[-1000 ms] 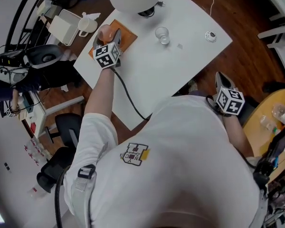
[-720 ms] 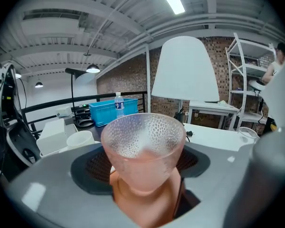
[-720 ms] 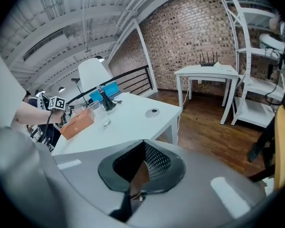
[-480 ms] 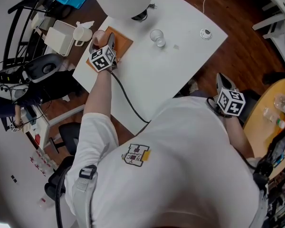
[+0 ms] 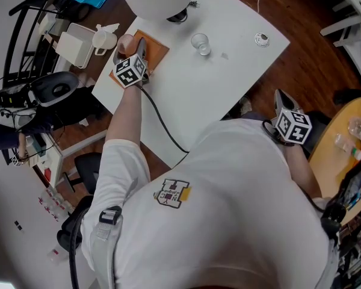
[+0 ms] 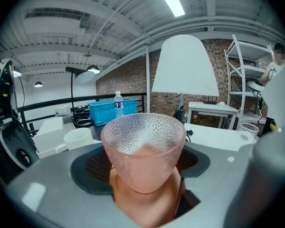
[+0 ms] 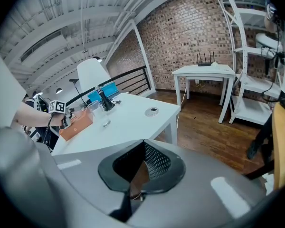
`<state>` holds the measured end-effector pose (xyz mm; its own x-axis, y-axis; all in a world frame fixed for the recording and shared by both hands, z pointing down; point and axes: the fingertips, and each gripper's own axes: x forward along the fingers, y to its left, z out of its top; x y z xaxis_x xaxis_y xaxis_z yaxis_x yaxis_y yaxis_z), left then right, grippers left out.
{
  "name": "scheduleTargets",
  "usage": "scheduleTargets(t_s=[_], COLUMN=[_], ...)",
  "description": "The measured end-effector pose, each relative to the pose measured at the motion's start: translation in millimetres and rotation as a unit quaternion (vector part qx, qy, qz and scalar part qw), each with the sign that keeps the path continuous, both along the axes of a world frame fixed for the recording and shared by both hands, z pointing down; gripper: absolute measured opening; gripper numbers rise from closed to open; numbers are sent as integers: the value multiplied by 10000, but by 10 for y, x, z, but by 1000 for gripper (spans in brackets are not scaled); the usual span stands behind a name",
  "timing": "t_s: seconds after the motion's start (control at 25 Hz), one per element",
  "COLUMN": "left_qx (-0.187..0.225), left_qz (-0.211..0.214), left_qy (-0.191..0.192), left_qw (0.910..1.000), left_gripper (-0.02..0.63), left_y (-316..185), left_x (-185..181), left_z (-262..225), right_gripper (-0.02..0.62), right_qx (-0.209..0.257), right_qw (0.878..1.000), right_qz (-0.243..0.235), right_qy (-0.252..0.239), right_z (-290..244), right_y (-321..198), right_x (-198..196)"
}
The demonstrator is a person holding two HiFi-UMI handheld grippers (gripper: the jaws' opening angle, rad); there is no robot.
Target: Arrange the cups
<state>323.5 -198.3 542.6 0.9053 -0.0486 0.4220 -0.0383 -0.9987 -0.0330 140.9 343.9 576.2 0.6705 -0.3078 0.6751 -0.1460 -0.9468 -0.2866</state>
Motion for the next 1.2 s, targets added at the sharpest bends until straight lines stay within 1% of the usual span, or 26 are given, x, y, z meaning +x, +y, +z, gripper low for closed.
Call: scheduleTargets(t_s=[0.48, 0.68, 0.96, 1.2], left_qx=[-117, -150, -104, -212], left_qz=[4, -9, -152, -284], left_qy=[84, 257, 370, 370], left_qw=[9999, 9996, 9991, 9987], left_gripper=[385, 396, 396, 386], left_y=[12, 1, -44, -7], left_x=[-20, -104, -368, -704], left_z=[24, -41, -147, -111], right_gripper=[0, 0, 0, 0], right_qx=[1, 4, 56, 68], right_qw=[10000, 10000, 9997, 9983], right_qz=[70, 38, -208, -532], right_qy=[52, 73, 117, 208], right_z=[-11, -10, -20, -56], right_y=[14, 0, -81, -210], right_x=[-39, -31, 73, 132])
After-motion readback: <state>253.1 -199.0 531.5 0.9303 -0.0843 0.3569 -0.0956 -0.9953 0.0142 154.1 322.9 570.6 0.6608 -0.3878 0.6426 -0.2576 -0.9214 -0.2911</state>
